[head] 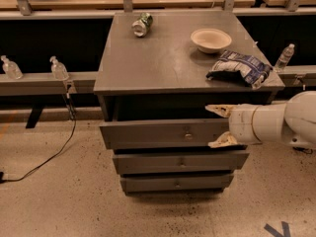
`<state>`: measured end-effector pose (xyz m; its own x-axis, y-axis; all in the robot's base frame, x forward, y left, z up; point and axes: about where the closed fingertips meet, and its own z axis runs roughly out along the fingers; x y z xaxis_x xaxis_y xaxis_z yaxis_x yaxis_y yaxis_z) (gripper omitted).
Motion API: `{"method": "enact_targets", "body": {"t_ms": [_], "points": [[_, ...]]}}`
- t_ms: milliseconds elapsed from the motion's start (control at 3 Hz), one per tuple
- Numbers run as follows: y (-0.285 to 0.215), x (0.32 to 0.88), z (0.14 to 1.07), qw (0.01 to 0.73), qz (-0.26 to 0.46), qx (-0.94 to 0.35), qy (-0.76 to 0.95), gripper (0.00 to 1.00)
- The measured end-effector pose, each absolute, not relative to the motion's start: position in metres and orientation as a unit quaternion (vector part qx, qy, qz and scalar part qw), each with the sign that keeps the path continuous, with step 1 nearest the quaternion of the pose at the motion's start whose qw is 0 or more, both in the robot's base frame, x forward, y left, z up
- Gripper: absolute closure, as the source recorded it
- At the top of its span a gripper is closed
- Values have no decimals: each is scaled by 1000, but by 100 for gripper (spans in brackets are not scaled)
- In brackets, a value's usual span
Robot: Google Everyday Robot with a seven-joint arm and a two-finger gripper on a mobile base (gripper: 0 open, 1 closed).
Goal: Open top drawer
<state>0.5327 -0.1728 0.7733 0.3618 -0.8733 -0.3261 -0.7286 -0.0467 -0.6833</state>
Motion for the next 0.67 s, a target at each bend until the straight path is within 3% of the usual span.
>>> {"method": "enact_targets", "body": {"t_ms": [667], "points": [[-200,581,732,371,-39,-693,617,32]]}}
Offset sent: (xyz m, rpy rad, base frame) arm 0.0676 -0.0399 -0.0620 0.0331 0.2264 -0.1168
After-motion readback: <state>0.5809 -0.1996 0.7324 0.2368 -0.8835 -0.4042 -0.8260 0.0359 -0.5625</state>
